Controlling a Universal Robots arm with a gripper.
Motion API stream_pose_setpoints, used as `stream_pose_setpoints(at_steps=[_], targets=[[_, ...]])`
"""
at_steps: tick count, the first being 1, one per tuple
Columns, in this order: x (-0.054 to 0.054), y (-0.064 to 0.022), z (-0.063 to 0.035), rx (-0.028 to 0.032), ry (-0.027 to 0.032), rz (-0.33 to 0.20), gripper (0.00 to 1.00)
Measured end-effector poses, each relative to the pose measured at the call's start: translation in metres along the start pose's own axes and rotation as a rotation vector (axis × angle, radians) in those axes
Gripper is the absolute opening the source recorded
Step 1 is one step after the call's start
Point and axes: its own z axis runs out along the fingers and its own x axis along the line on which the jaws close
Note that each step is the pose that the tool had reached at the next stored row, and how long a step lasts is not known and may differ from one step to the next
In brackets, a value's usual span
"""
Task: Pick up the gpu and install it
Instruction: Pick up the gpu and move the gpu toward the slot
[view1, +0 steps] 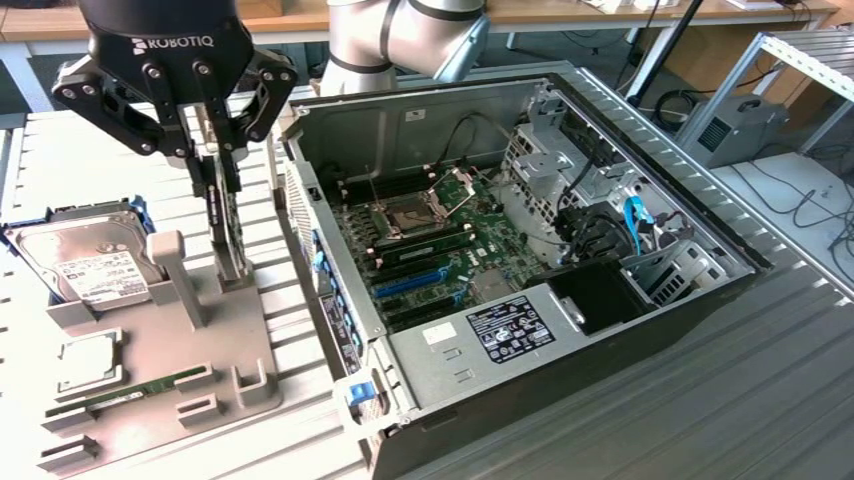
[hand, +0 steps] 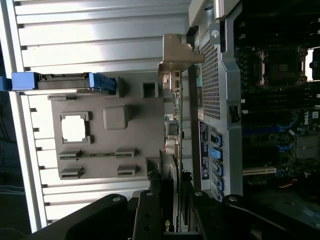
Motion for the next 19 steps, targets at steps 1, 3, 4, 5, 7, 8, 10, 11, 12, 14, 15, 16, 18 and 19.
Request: stream_pose_setpoints(at_steps=[1,3,4,5,7,8,10,11,12,14,15,16,18,19], targets=[[-0.001,0.0001,0.0,0.0002,-0.0001,0.0,0.26],[-0.003,0.0002,0.0001,0.0003,-0.0001,0.0,0.26],[-0.004,0.0003,0.0001,0.0004,-0.0001,0.0,0.26],[-0.005,0.0003,0.0002,0.0004,-0.0001,0.0,0.26],[-0.007,0.0005,0.0002,0.0005,0.0,0.0,0.26],[-0.008,0.0006,0.0003,0.0005,-0.0001,0.0,0.26],[-0.011,0.0008,0.0004,0.0009,-0.0001,0.0,0.26],[-0.012,0.0009,0.0004,0.001,-0.0001,0.0,0.26],[-0.014,0.001,0.0005,0.0012,-0.0002,0.0,0.26],[-0.017,0.0012,0.0005,0.0015,-0.0001,0.0,0.26],[-0.018,0.0013,0.0006,0.0015,-0.0002,0.0,0.26],[-0.019,0.0014,0.0006,0.0016,-0.0001,0.0,0.26],[-0.021,0.0015,0.0007,0.0021,-0.0002,0.0,0.26],[-0.022,0.0016,0.0007,0.0027,-0.0002,0.0,0.26]])
